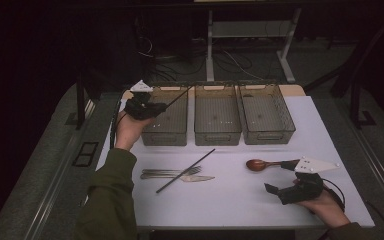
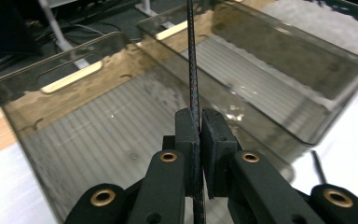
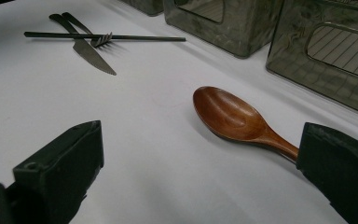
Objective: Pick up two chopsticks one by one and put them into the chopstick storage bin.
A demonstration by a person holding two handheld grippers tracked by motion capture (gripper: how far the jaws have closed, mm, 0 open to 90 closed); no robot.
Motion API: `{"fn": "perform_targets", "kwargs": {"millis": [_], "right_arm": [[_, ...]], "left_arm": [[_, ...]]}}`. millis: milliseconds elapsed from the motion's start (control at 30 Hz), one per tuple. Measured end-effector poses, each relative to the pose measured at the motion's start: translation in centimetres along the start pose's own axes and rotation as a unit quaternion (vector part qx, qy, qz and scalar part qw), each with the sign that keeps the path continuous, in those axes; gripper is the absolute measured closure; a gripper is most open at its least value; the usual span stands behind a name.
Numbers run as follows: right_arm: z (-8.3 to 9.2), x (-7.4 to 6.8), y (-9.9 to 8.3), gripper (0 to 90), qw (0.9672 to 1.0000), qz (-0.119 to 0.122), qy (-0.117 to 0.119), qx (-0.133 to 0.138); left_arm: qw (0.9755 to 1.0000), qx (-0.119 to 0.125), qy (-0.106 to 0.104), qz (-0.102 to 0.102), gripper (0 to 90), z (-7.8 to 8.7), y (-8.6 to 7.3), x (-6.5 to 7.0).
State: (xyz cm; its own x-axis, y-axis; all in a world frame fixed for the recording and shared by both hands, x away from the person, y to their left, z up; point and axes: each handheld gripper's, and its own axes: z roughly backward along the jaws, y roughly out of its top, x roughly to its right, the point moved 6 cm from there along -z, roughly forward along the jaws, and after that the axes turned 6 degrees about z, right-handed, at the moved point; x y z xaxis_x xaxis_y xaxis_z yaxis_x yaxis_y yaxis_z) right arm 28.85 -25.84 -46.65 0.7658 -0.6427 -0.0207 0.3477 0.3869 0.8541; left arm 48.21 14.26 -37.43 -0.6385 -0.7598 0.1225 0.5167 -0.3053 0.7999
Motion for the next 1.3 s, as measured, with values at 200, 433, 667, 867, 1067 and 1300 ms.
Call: {"fn": "perform_targets", "kwargs": {"millis": [200, 433, 667, 867, 1067, 1300], "right_arm": [[0.0, 0.0, 0.0, 0.1, 1.0000, -0.001, -0.001, -0.001], [0.0, 0.1, 0.0, 0.1, 1.0000, -0.001, -0.001, 0.000], [-0.1, 0.2, -0.1, 0.1, 1.0000, -0.002, -0.001, -0.001], [0.0, 0.1, -0.1, 0.1, 1.0000, -0.002, 0.000, 0.000], [0.0, 0.2, -0.1, 0.1, 1.0000, -0.002, -0.001, 0.000], [0.0, 0.2, -0.1, 0.1, 1.0000, -0.003, -0.002, 0.001]], "left_arm": [[0.9995, -0.008, 0.023, 0.021, 84.6, -0.9, -0.9, -1.8], [0.9981, -0.021, 0.042, 0.039, 84.6, -2.1, -1.5, -2.7], [0.9964, -0.044, 0.048, 0.053, 84.6, -3.5, -2.5, -3.2], [0.9937, -0.061, 0.062, 0.072, 84.5, -3.9, -3.4, -3.8], [0.9923, -0.070, 0.061, 0.081, 84.1, -4.3, -3.9, -3.9], [0.9928, -0.066, 0.061, 0.078, 80.7, -4.2, -3.6, -3.7]]}}
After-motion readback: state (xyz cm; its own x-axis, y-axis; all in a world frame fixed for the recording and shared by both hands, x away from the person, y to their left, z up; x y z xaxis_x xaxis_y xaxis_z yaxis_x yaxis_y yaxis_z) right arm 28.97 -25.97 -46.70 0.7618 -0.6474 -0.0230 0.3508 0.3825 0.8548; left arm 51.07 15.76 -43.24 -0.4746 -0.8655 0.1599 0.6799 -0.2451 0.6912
